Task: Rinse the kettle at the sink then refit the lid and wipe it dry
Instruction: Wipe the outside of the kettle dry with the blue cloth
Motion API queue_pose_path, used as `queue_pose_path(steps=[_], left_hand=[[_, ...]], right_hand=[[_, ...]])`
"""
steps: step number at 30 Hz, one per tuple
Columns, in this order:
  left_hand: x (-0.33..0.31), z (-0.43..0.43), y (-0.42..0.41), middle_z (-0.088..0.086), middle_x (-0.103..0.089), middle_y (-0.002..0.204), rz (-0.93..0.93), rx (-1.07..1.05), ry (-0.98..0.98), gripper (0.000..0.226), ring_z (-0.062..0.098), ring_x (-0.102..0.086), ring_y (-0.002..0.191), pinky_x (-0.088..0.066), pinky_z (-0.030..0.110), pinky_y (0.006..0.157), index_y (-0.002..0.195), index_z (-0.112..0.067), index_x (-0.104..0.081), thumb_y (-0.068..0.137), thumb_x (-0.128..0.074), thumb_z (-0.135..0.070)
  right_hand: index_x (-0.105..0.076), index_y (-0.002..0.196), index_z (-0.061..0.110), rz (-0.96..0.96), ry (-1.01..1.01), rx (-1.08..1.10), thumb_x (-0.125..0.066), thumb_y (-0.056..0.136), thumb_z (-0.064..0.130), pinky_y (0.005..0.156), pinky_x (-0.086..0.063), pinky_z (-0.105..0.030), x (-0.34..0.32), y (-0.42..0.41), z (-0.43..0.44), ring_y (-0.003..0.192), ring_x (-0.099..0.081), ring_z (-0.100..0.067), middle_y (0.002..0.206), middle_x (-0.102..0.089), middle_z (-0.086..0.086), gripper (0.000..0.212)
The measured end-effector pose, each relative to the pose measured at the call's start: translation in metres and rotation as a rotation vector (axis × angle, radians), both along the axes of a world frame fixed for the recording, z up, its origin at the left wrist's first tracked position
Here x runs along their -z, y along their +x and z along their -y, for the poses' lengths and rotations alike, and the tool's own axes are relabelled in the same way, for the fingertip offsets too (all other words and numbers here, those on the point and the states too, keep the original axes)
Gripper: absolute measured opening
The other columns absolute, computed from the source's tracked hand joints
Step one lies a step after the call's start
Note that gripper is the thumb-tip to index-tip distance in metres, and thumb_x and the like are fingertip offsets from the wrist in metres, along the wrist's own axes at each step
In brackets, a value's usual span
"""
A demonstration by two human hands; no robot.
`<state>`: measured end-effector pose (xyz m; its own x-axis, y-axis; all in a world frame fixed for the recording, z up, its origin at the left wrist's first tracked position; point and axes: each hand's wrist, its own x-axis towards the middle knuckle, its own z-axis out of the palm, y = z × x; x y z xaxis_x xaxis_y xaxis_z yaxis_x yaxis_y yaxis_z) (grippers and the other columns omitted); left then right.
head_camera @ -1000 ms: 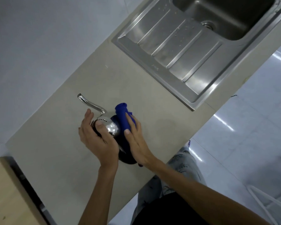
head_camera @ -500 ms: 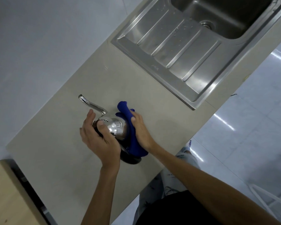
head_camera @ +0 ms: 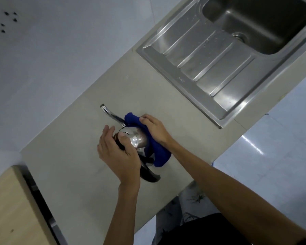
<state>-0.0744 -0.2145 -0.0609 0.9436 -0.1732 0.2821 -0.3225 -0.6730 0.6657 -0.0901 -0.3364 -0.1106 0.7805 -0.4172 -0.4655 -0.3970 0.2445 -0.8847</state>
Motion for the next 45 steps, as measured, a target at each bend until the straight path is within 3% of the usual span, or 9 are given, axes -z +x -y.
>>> queue_pose_path(steps=[5,11,15,21,26,33,38,42,45], left_hand=[[-0.017,0.014,-0.017,0.013,-0.054,0.145,-0.228,-0.227,-0.018,0.053,0.03,-0.049,0.134,-0.045,0.054,0.106,0.135,-0.012,-0.054,0.099,-0.034,-0.046],[-0.02,0.041,-0.02,0.006,-0.068,0.118,-0.214,-0.459,-0.169,0.049,0.026,-0.062,0.109,-0.054,0.048,0.089,0.122,-0.011,-0.059,0.097,-0.035,-0.045],[-0.018,0.038,-0.018,0.008,-0.07,0.106,-0.172,-0.414,-0.142,0.042,0.028,-0.065,0.098,-0.055,0.049,0.084,0.116,-0.01,-0.061,0.097,-0.037,-0.038],[-0.017,0.024,-0.013,0.01,-0.071,0.11,-0.209,-0.179,-0.074,0.044,0.029,-0.066,0.1,-0.054,0.05,0.089,0.12,-0.012,-0.061,0.099,-0.034,-0.04],[-0.019,0.013,-0.001,0.009,-0.069,0.119,-0.205,-0.027,-0.039,0.044,0.027,-0.065,0.11,-0.053,0.049,0.095,0.122,-0.008,-0.062,0.1,-0.036,-0.035],[-0.019,0.005,0.016,0.008,-0.066,0.13,-0.188,0.123,0.019,0.039,0.017,-0.065,0.11,-0.056,0.035,0.092,0.123,-0.004,-0.057,0.102,-0.037,-0.03],[-0.024,0.015,0.001,0.007,-0.059,0.14,-0.164,-0.114,0.19,0.06,0.022,-0.057,0.123,-0.047,0.033,0.1,0.145,-0.009,-0.045,0.098,-0.032,-0.045],[-0.023,0.037,-0.009,0.01,-0.068,0.126,-0.218,-0.346,0.043,0.065,0.026,-0.065,0.113,-0.055,0.045,0.096,0.136,-0.012,-0.054,0.095,-0.033,-0.057],[-0.016,0.043,-0.005,0.009,-0.075,0.108,-0.141,-0.449,0.03,0.057,0.026,-0.071,0.097,-0.058,0.047,0.082,0.123,-0.012,-0.064,0.097,-0.036,-0.054]], right_hand=[[-0.064,0.116,0.019,0.132,-0.037,-0.093,-0.048,0.094,0.027,0.106,-0.044,-0.043,-0.013,-0.002,-0.001,0.114,-0.059,-0.017,0.125,-0.063,0.002,0.028],[-0.069,0.123,0.023,0.247,-0.14,-0.047,-0.053,0.098,0.036,0.102,-0.048,-0.036,-0.011,-0.004,-0.012,0.112,-0.061,-0.014,0.119,-0.06,0.003,0.032],[-0.073,0.114,0.014,0.058,0.017,-0.052,-0.056,0.097,0.025,0.105,-0.047,-0.047,0.005,0.008,0.006,0.107,-0.063,-0.016,0.107,-0.065,0.006,0.026],[-0.067,0.124,0.019,0.372,-0.224,-0.013,-0.053,0.098,0.033,0.103,-0.047,-0.03,-0.022,-0.012,-0.014,0.116,-0.059,-0.011,0.124,-0.059,0.003,0.033],[-0.071,0.116,0.017,0.219,-0.073,0.132,-0.054,0.097,0.032,0.098,-0.051,-0.044,-0.004,-0.002,-0.003,0.108,-0.062,-0.012,0.114,-0.062,0.003,0.03],[-0.07,0.121,0.024,0.299,-0.224,0.21,-0.051,0.097,0.04,0.103,-0.046,-0.038,-0.02,-0.002,-0.029,0.116,-0.056,-0.016,0.12,-0.058,0.004,0.034],[-0.069,0.122,0.023,0.228,-0.175,0.272,-0.05,0.095,0.043,0.101,-0.047,-0.042,-0.014,-0.008,-0.027,0.116,-0.056,-0.015,0.121,-0.057,0.007,0.038],[-0.06,0.132,0.023,0.324,-0.299,0.209,-0.046,0.1,0.038,0.103,-0.045,-0.034,-0.01,-0.023,-0.042,0.12,-0.052,-0.014,0.128,-0.052,0.004,0.038],[-0.057,0.13,0.023,0.062,-0.106,0.365,-0.04,0.1,0.043,0.103,-0.046,-0.043,0.012,-0.021,-0.038,0.116,-0.051,-0.016,0.125,-0.05,0.003,0.04]])
